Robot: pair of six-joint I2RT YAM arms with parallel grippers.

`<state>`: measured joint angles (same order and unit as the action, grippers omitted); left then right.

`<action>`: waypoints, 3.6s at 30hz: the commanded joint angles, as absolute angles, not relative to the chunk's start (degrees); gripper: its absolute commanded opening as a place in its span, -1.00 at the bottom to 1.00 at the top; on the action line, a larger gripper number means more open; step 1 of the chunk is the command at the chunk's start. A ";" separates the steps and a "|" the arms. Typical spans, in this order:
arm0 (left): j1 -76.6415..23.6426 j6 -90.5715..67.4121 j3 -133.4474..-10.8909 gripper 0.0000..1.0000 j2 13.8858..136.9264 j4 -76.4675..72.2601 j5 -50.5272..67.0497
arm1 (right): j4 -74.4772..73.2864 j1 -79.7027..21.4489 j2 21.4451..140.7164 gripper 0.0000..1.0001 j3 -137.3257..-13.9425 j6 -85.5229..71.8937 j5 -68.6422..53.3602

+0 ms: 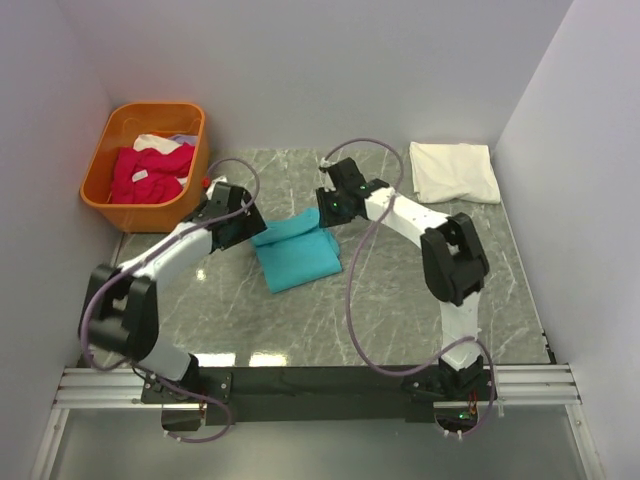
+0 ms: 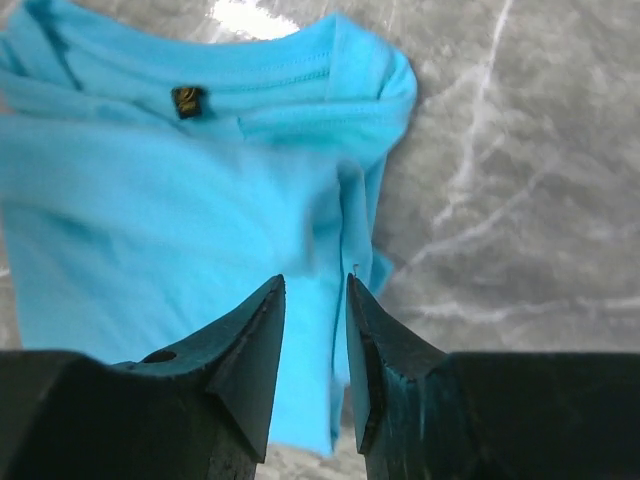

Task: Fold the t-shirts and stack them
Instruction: Fold the tshirt

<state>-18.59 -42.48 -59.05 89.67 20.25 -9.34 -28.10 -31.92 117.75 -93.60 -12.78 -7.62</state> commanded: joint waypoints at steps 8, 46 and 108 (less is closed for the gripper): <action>-23.63 -39.38 -53.00 0.02 81.38 14.24 -4.84 | -7.29 -31.55 108.97 -0.26 -83.23 -10.20 -25.03; -15.21 -41.66 -66.44 -0.12 104.48 3.43 1.84 | 20.48 -23.82 131.47 -0.31 -95.09 -48.60 -45.09; -21.01 -52.38 -40.17 -0.63 80.59 5.89 7.11 | 13.79 -26.64 116.71 -0.37 -65.13 -41.66 -53.53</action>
